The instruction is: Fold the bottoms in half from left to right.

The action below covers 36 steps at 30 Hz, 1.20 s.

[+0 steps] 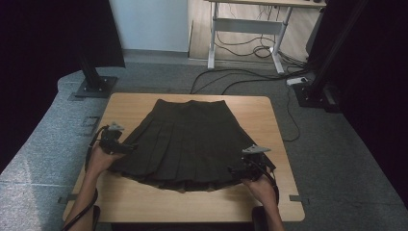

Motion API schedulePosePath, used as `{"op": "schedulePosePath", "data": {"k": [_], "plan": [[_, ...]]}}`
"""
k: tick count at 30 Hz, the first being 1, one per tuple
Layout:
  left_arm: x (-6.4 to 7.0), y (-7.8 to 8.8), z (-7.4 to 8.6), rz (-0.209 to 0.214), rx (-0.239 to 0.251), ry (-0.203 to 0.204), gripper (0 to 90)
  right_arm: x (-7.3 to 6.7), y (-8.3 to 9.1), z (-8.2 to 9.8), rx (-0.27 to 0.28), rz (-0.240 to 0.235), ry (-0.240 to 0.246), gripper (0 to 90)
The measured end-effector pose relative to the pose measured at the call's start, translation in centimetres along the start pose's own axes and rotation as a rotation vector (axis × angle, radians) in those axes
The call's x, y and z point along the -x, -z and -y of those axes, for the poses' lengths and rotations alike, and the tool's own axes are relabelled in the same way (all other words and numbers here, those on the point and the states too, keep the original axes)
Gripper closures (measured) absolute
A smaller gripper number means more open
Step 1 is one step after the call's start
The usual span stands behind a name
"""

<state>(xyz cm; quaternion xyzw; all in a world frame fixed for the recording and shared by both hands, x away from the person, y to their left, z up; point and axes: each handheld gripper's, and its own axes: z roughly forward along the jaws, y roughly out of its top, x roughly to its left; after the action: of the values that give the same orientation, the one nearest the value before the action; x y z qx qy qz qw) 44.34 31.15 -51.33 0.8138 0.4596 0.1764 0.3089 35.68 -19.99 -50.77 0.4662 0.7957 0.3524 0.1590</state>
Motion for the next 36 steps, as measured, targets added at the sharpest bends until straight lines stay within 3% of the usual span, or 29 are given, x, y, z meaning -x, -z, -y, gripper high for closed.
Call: {"op": "schedulePosePath", "data": {"k": [3,6,7,9,13,17,18,19,21,24,25,29,32,36], "plan": [[-0.4,-1.1,0.4,-0.023,-0.018,0.012,0.2,-0.3,-0.9,0.2,-0.017,0.024,-0.01,3.2],[-0.5,-2.3,1.3,-0.036,-0.067,-0.013,0.9,-0.4,-1.6,0.7,-0.045,0.059,-0.015,4.8],[-0.6,-2.4,1.5,-0.017,-0.05,0.009,0.9,-0.2,-2.3,1.2,-0.078,0.094,-0.015,6.0],[-0.6,-2.3,1.9,-0.015,-0.033,0.035,1.3,-0.1,-2.6,1.4,-0.101,0.108,-0.009,6.4],[0.4,-1.7,2.6,0.0,-0.03,0.031,3.8,0.2,-3.4,1.5,-0.118,0.125,-0.003,1.4],[1.9,-1.0,3.2,0.013,-0.05,0.019,4.1,0.9,-3.7,1.3,-0.119,0.12,0.006,0.0],[3.1,-0.5,3.5,0.027,-0.067,0.004,4.0,1.7,-3.8,1.1,-0.124,0.119,0.012,0.0],[3.1,-0.5,3.5,0.027,-0.067,0.004,4.0,2.1,-3.9,1.0,-0.123,0.119,0.013,0.0],[4.4,-0.2,3.7,0.042,-0.083,-0.012,4.1,2.5,-4.0,0.9,-0.121,0.119,0.012,0.0],[6.7,0.3,4.2,0.073,-0.094,-0.066,4.6,4.9,-4.4,0.4,-0.118,0.133,-0.008,0.0],[8.3,0.5,4.5,0.098,-0.093,-0.096,4.6,6.5,-4.7,0.1,-0.102,0.139,-0.033,0.0],[10.1,0.8,4.4,0.124,-0.117,-0.126,4.3,8.0,-4.9,0.0,-0.081,0.151,-0.062,0.0],[10.1,1.4,3.5,0.131,-0.121,-0.157,3.7,8.0,-4.8,-0.2,-0.095,0.154,-0.052,1.1],[7.4,2.9,0.8,0.132,-0.01,-0.094,6.2,7.0,-3.4,-0.7,-0.078,0.149,-0.033,5.5]]}}
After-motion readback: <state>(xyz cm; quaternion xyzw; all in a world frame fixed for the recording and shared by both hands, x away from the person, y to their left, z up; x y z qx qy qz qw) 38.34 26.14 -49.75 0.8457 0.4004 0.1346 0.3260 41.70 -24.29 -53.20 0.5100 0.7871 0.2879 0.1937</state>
